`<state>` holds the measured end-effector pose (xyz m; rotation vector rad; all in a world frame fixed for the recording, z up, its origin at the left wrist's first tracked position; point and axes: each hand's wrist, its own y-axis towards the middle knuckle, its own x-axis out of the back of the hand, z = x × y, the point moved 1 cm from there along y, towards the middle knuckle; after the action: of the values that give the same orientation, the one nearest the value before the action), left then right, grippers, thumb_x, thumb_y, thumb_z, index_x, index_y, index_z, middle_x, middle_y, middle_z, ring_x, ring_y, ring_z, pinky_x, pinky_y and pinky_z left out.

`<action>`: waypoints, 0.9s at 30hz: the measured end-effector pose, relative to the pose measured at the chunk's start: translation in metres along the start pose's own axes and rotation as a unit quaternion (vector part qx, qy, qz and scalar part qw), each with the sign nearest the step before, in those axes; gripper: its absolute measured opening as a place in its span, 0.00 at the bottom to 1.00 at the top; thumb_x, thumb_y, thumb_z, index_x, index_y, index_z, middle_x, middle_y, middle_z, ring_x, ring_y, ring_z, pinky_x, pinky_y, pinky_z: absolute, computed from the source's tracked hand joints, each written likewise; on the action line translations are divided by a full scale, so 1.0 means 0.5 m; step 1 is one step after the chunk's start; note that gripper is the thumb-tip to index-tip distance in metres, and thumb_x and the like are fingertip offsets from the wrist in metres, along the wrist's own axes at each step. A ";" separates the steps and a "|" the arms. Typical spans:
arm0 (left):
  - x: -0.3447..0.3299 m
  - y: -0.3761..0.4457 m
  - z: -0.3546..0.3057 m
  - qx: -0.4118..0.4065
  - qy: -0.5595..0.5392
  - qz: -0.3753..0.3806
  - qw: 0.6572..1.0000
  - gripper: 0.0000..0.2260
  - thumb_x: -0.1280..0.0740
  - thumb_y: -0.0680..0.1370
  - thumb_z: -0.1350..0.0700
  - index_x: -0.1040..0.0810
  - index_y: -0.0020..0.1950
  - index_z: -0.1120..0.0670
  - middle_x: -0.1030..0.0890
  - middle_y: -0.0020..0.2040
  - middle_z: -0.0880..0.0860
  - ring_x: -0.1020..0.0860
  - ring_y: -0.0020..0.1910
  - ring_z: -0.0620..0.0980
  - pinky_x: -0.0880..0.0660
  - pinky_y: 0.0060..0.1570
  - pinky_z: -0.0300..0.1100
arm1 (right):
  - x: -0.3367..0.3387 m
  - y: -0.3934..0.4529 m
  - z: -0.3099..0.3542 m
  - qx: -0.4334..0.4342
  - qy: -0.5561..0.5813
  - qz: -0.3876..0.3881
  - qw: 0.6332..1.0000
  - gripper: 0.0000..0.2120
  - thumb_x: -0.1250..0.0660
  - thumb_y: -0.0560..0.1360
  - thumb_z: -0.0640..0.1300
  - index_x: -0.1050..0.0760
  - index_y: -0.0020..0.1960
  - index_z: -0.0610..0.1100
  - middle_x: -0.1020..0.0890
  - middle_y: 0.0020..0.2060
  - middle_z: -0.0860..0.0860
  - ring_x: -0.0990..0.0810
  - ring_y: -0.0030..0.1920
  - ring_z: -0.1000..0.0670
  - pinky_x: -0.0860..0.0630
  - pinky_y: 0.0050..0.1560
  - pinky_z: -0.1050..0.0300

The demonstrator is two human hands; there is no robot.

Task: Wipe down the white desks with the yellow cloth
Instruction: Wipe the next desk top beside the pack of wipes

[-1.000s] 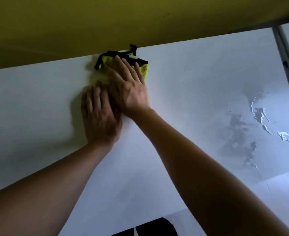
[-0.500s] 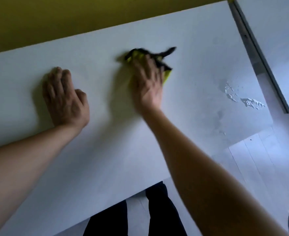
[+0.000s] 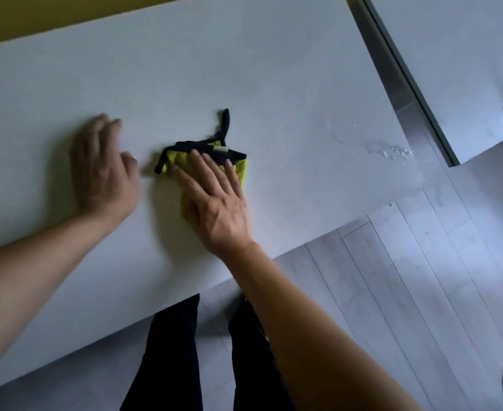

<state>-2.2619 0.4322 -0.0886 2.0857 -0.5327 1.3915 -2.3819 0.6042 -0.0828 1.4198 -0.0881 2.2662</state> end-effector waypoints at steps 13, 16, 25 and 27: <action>-0.078 -0.068 -0.190 0.006 0.011 0.008 1.000 0.25 0.42 0.81 0.55 0.31 0.78 0.57 0.32 0.79 0.60 0.36 0.79 0.63 0.45 0.80 0.56 | 0.252 -0.028 -0.491 -0.218 -0.065 -0.132 0.965 0.23 0.43 0.80 0.47 0.26 0.73 0.51 0.32 0.76 0.43 0.36 0.77 0.41 0.45 0.78 0.41; -0.078 -0.067 -0.191 0.012 0.014 0.010 1.000 0.25 0.42 0.81 0.55 0.31 0.78 0.56 0.33 0.80 0.60 0.37 0.79 0.63 0.45 0.80 0.57 | 0.243 -0.029 -0.463 -0.253 -0.069 -0.149 0.953 0.24 0.44 0.79 0.46 0.27 0.74 0.49 0.32 0.76 0.41 0.37 0.77 0.41 0.44 0.77 0.39; -0.074 -0.065 -0.192 0.017 0.021 0.012 1.000 0.25 0.42 0.81 0.55 0.31 0.78 0.55 0.33 0.80 0.59 0.37 0.80 0.62 0.44 0.80 0.56 | 0.115 -0.165 -0.149 0.026 0.009 0.004 1.000 0.22 0.36 0.80 0.45 0.28 0.74 0.49 0.33 0.77 0.45 0.37 0.78 0.45 0.43 0.78 0.40; -0.072 -0.062 -0.191 0.021 0.022 0.016 0.999 0.25 0.42 0.81 0.56 0.31 0.79 0.54 0.33 0.80 0.58 0.37 0.80 0.62 0.45 0.81 0.54 | 0.141 -0.168 -0.221 0.038 -0.002 0.006 0.999 0.22 0.36 0.80 0.45 0.27 0.74 0.49 0.31 0.76 0.44 0.36 0.78 0.44 0.42 0.77 0.41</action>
<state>-2.3233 0.5186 -0.1010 2.0829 -0.5255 1.4766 -2.4648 0.7360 -0.0887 1.4671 -0.0130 2.2987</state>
